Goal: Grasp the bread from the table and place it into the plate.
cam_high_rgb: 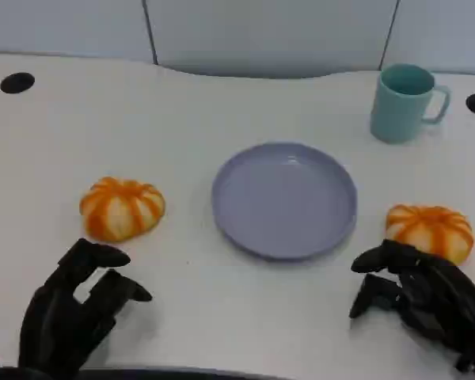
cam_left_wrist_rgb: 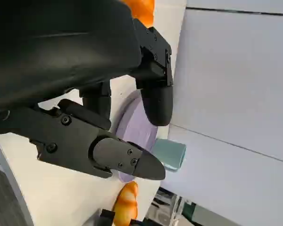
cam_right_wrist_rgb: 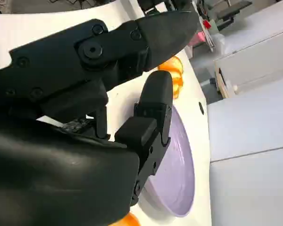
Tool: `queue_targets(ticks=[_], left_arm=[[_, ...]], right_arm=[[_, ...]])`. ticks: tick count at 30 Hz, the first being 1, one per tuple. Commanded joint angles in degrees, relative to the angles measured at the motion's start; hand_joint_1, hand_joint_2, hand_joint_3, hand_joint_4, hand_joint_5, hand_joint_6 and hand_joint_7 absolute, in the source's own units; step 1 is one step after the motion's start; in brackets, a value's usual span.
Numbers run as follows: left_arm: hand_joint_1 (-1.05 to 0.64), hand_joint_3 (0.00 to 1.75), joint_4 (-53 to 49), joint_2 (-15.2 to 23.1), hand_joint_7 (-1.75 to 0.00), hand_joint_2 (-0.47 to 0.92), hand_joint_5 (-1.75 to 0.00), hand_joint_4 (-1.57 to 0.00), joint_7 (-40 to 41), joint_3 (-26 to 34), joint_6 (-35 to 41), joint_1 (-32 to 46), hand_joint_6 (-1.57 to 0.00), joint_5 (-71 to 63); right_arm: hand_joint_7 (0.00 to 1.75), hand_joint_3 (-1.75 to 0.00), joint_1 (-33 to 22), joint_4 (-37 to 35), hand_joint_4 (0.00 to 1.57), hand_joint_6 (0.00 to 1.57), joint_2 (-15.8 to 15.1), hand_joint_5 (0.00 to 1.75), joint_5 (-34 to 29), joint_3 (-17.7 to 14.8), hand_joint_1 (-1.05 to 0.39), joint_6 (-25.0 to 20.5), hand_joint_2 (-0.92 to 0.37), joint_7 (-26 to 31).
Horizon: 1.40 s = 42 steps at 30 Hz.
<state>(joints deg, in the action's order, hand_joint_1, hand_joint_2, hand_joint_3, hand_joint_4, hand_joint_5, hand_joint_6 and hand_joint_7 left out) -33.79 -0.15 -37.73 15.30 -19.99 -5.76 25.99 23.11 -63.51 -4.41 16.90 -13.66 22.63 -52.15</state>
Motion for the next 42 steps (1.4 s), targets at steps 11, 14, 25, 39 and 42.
queue_targets(ticks=[11, 14, 25, 39, 42], left_arm=[[-0.57, 0.02, -0.04, 0.50, -1.50, 0.91, -1.75, -0.35, 0.09, 0.42, -0.67, -0.14, -0.31, -0.02], [-0.57, 0.02, 0.22, 0.54, -1.50, 0.91, -1.75, -0.37, 0.49, 0.36, -0.28, -0.12, -0.32, -0.15], [-0.57, 0.04, 1.02, 1.34, -1.53, 0.92, -1.75, -0.38, 2.39, -0.50, -5.90, -0.31, -0.31, -4.43], [-0.48, 0.04, 6.89, 7.12, -1.37, 0.88, -1.71, -0.19, 14.18, -4.77, -20.31, -2.36, -0.23, -22.92], [-0.50, 0.02, 8.30, 9.24, -1.22, 0.88, -1.62, -0.16, 19.73, -5.73, -20.68, -3.46, -0.25, -29.91]], right_arm=[[0.82, -0.10, -1.69, -0.21, 0.67, 0.78, -0.80, 1.35, -0.64, 0.28, -0.54, -1.21, -0.92, 1.27], [0.83, -0.10, -1.77, -0.06, 0.68, 0.79, -0.71, 1.35, -0.52, 0.25, -0.54, -1.41, -0.92, 1.37], [0.82, -0.09, -1.83, -0.19, 0.69, 0.78, -0.34, 1.34, 0.44, -0.33, -0.53, -2.14, -0.92, -0.22], [0.82, -0.10, -1.84, -0.71, 0.67, 0.78, -0.20, 1.36, 0.23, -0.14, -0.54, -0.48, -0.92, -0.15], [0.81, -0.09, -1.88, -0.41, 0.67, 0.79, -0.29, 1.36, -0.19, 0.18, -0.55, -0.84, -0.92, 0.78]])
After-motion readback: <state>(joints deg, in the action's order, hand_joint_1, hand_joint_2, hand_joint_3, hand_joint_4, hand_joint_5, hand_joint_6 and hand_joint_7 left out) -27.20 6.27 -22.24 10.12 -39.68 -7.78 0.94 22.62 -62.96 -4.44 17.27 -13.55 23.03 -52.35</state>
